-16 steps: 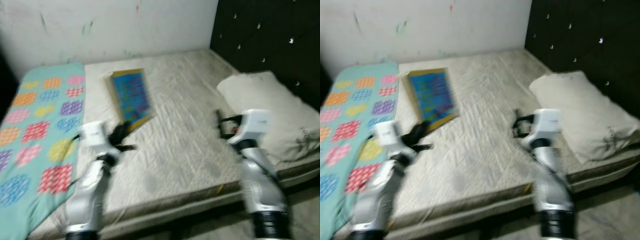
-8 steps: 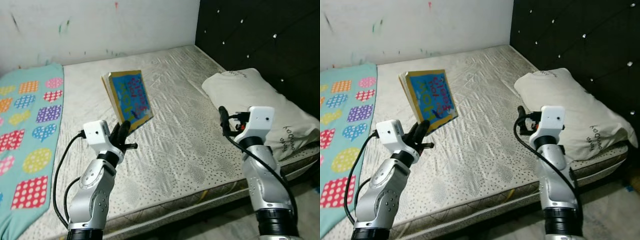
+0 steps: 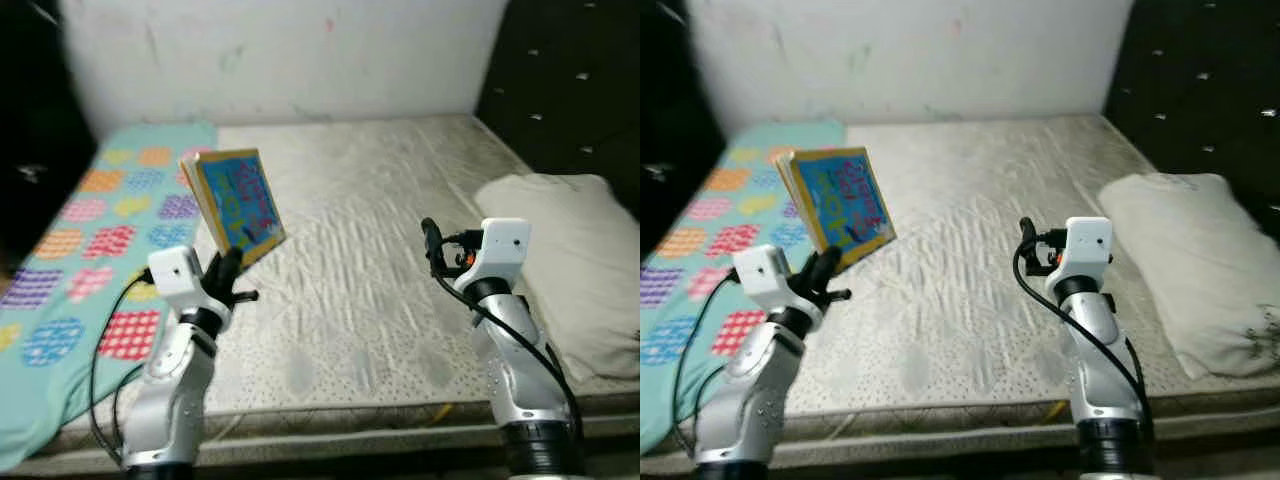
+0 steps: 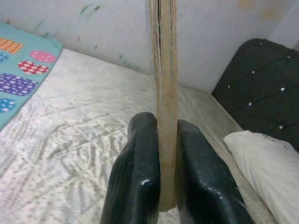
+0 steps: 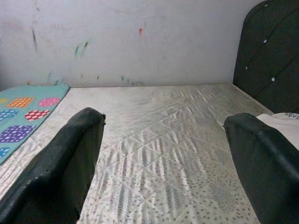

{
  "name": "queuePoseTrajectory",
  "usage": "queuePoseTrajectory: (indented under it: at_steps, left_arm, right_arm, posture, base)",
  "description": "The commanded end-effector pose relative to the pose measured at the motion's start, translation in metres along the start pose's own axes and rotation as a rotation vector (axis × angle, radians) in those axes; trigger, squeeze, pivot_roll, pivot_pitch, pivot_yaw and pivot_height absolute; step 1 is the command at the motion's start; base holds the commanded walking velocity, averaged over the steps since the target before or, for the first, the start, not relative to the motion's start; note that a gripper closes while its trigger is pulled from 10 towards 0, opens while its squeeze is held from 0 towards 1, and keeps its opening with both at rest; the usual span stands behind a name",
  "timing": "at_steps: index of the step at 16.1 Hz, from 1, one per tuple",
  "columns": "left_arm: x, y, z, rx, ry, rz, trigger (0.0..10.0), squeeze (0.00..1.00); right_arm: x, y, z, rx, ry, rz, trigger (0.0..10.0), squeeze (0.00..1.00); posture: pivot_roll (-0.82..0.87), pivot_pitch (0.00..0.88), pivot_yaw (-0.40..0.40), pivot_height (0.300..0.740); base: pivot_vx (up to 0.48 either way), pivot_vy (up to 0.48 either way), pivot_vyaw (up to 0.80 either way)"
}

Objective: Clean up the room

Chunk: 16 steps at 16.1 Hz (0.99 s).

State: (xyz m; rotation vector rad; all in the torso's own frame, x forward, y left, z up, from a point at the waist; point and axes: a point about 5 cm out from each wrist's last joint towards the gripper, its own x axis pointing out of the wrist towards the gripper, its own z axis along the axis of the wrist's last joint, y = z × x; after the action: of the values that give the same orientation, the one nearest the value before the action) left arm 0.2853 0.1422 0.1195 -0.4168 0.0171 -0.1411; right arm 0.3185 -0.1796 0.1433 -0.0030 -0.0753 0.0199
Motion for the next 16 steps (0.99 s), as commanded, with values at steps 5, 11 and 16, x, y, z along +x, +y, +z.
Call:
queuePoseTrajectory:
  at_steps: [5,11,16]
  left_arm:
    - [0.0046,-0.0084,0.0089,0.013,-0.039,-0.04,10.0,0.0]
    - [0.0052,-0.0093,0.0086,0.01,-0.04,-0.041,10.0,0.0]
    - [0.0055,-0.0117,0.0083,-0.014,-0.046,-0.044,10.0,0.0]
  right_arm:
    - [0.0014,-0.0006,0.0034,-0.004,-0.017,0.001,10.0,0.0]
    - [0.0009,-0.0015,0.003,-0.011,-0.018,0.004,10.0,0.0]
    - [0.0004,-0.0009,0.0034,-0.024,-0.023,0.011,10.0,0.0]
  posture:
    - [-0.07,0.0,0.029,0.74]
    - [-0.07,0.0,0.026,0.74]
    - [-0.07,0.0,0.027,0.74]
  base:
    - [0.0,-0.27,0.0]
    - [0.0,-0.289,0.0]
    - [0.0,-0.245,0.25]
